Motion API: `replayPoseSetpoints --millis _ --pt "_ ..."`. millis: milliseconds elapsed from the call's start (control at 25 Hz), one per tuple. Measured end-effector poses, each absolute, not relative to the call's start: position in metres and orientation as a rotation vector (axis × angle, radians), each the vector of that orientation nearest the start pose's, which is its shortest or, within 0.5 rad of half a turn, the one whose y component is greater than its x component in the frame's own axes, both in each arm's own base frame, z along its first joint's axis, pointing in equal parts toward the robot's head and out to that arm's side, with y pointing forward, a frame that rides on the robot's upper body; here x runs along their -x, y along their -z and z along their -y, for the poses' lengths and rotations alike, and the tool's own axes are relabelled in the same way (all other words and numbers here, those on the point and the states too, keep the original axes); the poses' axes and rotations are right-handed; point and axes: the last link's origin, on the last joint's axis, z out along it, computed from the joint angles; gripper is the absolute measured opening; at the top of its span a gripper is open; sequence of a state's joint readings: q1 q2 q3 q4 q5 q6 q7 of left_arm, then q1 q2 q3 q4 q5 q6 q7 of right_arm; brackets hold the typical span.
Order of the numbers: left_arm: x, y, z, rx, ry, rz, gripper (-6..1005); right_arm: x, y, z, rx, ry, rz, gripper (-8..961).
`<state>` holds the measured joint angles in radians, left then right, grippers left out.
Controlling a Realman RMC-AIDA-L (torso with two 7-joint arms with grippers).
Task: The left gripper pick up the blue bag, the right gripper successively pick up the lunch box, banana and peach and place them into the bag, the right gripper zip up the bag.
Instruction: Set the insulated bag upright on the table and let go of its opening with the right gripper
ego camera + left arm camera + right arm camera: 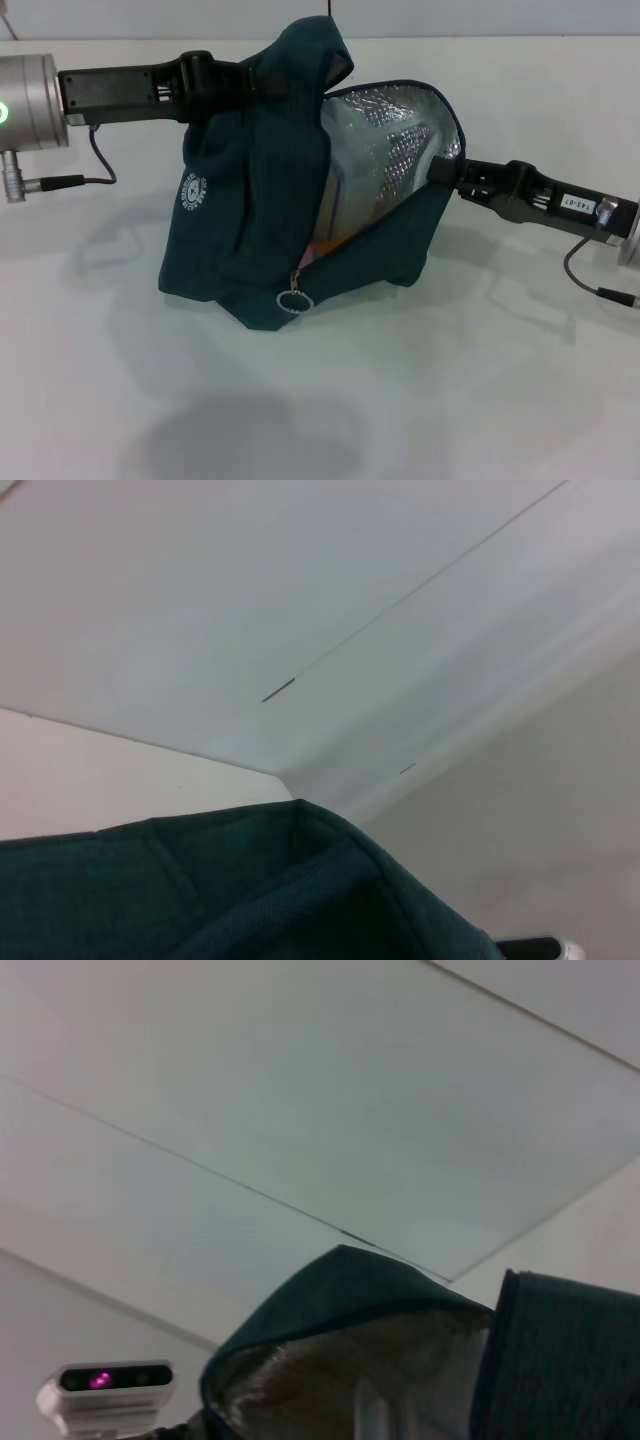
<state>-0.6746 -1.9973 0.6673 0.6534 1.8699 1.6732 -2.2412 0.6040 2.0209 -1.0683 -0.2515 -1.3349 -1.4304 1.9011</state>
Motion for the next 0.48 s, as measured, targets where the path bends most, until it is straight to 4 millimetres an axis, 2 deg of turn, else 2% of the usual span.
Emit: replayPoseSetpoints --millis 200,400,480 --pt "0.203 -0.044 -0.369 2.574 1.041 1.583 34 -0.234 0.022 -0.342 2.369 -1.291 -1.590 224" --pt "0.198 -0.045 -0.368 2.597 1.064 1.587 34 -0.232 0.004 -0.342 2.396 -1.336 -1.485 35" --pt "0.194 -0.044 -0.368 2.608 1.088 1.594 34 -0.230 -0.005 -0.342 2.410 -1.369 -1.442 33"
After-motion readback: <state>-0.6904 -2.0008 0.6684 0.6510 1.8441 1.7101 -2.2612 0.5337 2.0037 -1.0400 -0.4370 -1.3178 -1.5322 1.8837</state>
